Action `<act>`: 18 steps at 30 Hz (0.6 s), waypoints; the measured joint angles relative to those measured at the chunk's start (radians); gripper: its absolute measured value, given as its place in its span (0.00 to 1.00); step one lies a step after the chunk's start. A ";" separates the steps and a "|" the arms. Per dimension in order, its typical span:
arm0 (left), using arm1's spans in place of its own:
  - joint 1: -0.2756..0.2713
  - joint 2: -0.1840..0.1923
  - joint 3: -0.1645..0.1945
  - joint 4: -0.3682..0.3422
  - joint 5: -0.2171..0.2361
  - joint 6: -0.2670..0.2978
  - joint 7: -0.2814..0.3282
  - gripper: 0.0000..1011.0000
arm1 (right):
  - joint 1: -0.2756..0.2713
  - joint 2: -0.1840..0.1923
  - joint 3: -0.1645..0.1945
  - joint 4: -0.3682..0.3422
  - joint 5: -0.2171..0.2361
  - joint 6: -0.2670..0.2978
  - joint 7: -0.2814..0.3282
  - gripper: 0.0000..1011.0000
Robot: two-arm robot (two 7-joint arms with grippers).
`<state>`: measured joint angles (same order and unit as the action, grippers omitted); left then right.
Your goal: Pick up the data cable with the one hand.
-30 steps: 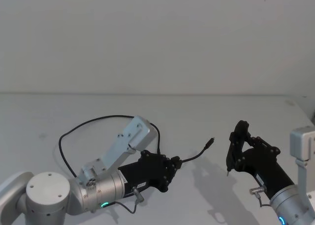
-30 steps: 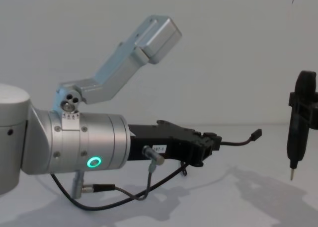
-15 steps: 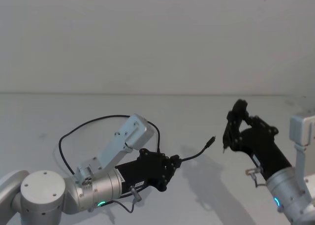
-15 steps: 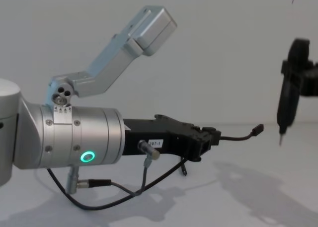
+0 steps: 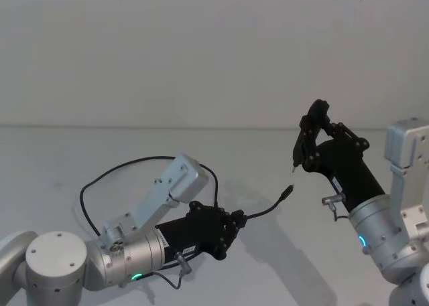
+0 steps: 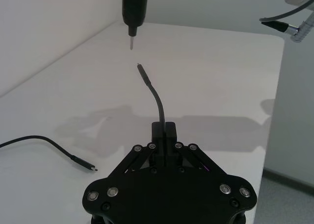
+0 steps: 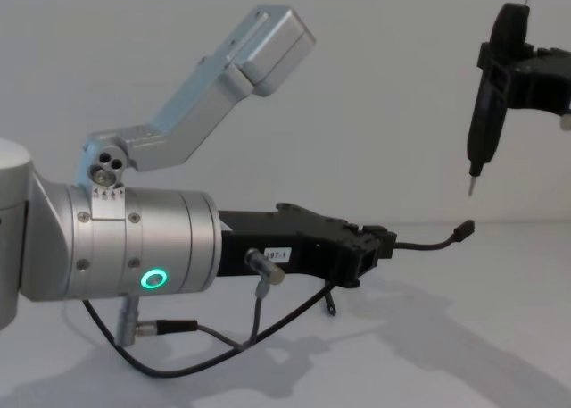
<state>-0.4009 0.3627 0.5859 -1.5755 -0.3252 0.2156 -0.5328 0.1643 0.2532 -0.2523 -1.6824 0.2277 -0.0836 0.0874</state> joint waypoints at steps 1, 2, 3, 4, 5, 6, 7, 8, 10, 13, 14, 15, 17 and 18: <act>0.000 0.000 0.000 0.000 0.000 0.000 0.000 0.03 | 0.005 -0.004 -0.001 0.004 -0.001 0.000 0.001 0.28; 0.000 0.000 0.000 0.000 0.000 0.000 0.000 0.03 | 0.006 -0.005 -0.001 0.005 -0.002 0.000 0.002 0.28; 0.000 0.000 0.000 -0.001 0.000 0.000 0.000 0.03 | 0.008 -0.006 -0.002 0.006 -0.002 0.001 0.003 0.28; 0.000 0.001 0.000 -0.001 0.000 0.000 0.000 0.03 | 0.010 -0.009 -0.003 0.008 -0.002 0.005 0.005 0.28; 0.000 0.001 0.000 -0.001 0.000 0.000 0.000 0.03 | 0.010 -0.010 -0.004 0.009 -0.002 0.007 0.006 0.28; 0.000 0.001 0.000 -0.001 -0.001 0.000 0.000 0.03 | 0.011 -0.010 -0.004 0.009 -0.002 0.010 0.008 0.28; 0.000 0.001 0.000 -0.001 -0.001 0.000 -0.001 0.03 | 0.011 -0.011 -0.004 0.010 -0.002 0.014 0.009 0.28; 0.000 0.001 0.000 -0.001 -0.001 0.000 -0.001 0.03 | 0.011 -0.011 -0.005 0.010 -0.002 0.021 0.012 0.28; 0.000 0.001 0.000 -0.002 -0.001 0.000 -0.001 0.03 | 0.011 -0.011 -0.006 0.010 -0.002 0.029 0.016 0.28; 0.000 0.001 0.000 -0.002 -0.001 0.000 -0.001 0.03 | 0.008 -0.010 -0.007 0.010 0.000 0.047 0.026 0.28; 0.000 0.001 0.000 -0.002 -0.002 0.000 -0.001 0.03 | 0.008 -0.010 -0.007 0.010 0.000 0.047 0.026 0.28; 0.000 0.002 0.000 -0.002 -0.002 0.000 -0.002 0.03 | 0.006 -0.009 -0.007 0.010 0.000 0.054 0.030 0.28; 0.000 0.002 0.000 -0.002 -0.002 0.000 -0.002 0.03 | 0.004 -0.007 -0.007 0.009 0.000 0.059 0.034 0.28; 0.000 0.002 0.000 -0.002 -0.002 0.000 -0.002 0.03 | 0.003 -0.007 -0.007 0.009 0.001 0.062 0.035 0.28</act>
<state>-0.4008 0.3644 0.5857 -1.5780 -0.3269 0.2156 -0.5346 0.1676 0.2467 -0.2596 -1.6731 0.2283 -0.0213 0.1225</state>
